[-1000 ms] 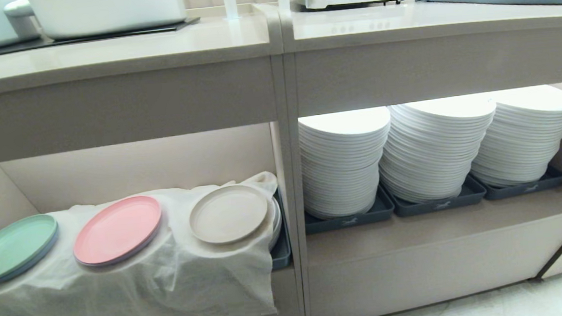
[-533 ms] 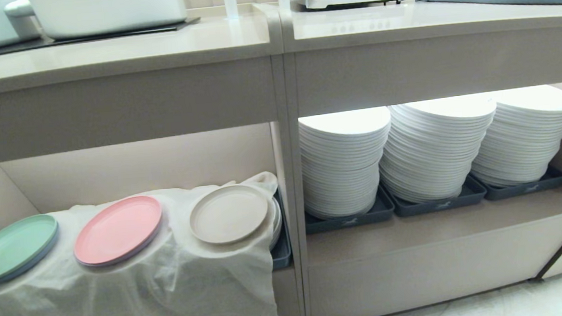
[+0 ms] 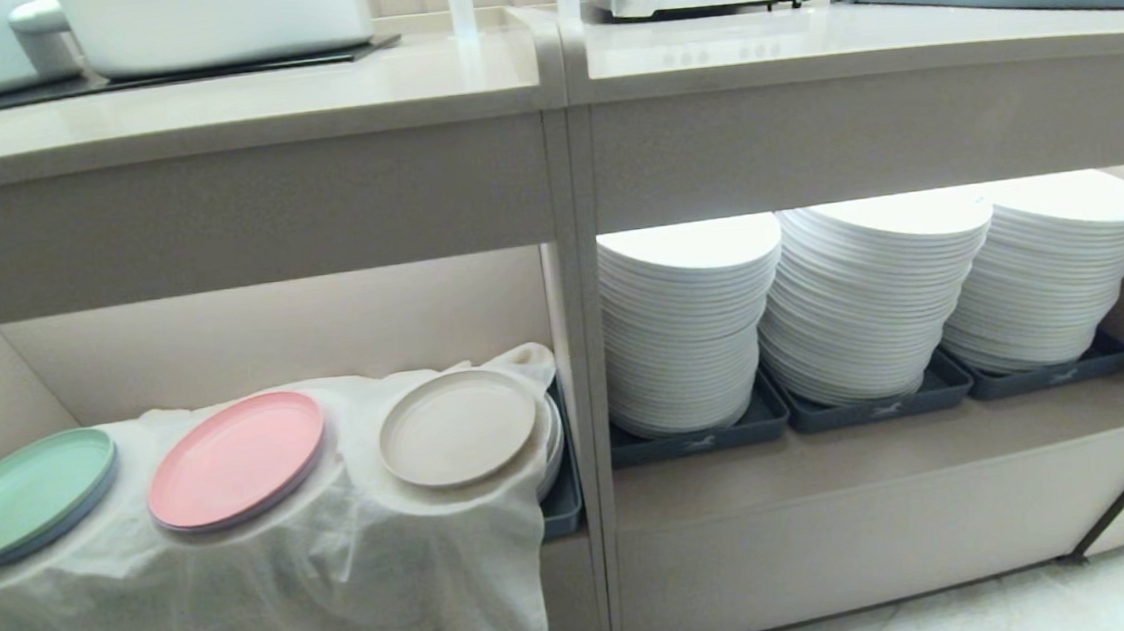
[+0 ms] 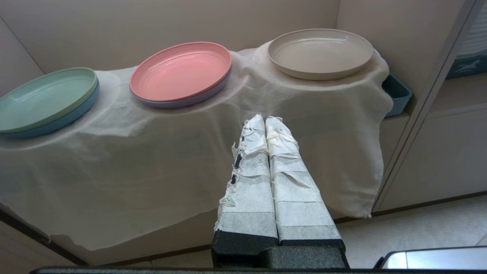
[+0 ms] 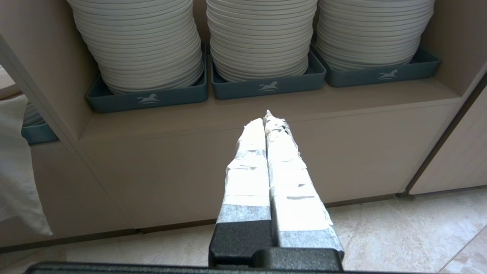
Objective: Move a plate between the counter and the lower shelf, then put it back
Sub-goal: Pick up the plate in the cupboard
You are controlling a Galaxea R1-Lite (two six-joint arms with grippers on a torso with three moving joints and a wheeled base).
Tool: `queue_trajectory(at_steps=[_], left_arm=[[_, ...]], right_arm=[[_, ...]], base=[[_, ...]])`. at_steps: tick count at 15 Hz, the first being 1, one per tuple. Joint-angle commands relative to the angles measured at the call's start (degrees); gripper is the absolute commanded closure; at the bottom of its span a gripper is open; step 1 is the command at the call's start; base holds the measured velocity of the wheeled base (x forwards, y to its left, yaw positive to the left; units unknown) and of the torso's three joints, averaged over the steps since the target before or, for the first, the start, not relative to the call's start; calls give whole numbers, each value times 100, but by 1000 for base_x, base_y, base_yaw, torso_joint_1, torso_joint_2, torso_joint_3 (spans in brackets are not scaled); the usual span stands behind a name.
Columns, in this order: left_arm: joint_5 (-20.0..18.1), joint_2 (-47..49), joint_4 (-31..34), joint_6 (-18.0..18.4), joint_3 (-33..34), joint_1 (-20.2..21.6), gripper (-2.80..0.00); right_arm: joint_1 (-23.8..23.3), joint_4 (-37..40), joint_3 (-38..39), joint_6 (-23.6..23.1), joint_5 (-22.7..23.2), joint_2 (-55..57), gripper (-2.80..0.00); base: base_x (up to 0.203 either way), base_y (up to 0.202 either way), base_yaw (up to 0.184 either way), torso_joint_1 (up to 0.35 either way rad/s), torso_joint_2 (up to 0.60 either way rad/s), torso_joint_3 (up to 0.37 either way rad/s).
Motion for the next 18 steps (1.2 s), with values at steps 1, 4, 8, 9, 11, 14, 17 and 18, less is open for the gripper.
queue_trajectory(at_steps=[1, 4, 8, 9, 11, 14, 17, 18], left_arm=[[-11, -2, -2, 50, -9, 1, 0], [-20, -2, -2, -2, -79, 1, 0], [-236, -2, 48, -11, -176, 1, 0], [-322, 4, 96, -11, -258, 1, 0], [-477, 127, 332, -19, -439, 1, 0], [-606, 645, 394, -78, -661, -5, 0], [-858, 1493, 398, -379, -1052, -21, 0], [-931, 1814, 397, -457, -1176, -23, 0]], right_arm=[[1, -9, 0, 1, 0, 0, 0], [1, -2, 0, 1, -4, 0, 0], [1, -10, 0, 1, 3, 0, 0], [1, -2, 0, 1, -4, 0, 0], [1, -2, 0, 1, -5, 0, 0], [1, -2, 0, 1, 4, 0, 0], [1, -11, 0, 1, 0, 0, 0], [1, -2, 0, 1, 4, 0, 0]], base=[[0, 0, 0, 0, 0, 0], [0, 0, 0, 0, 0, 0], [0, 0, 0, 0, 0, 0], [0, 0, 0, 0, 0, 0], [0, 0, 0, 0, 0, 0], [0, 0, 0, 0, 0, 0], [0, 0, 0, 0, 0, 0], [0, 0, 0, 0, 0, 0]])
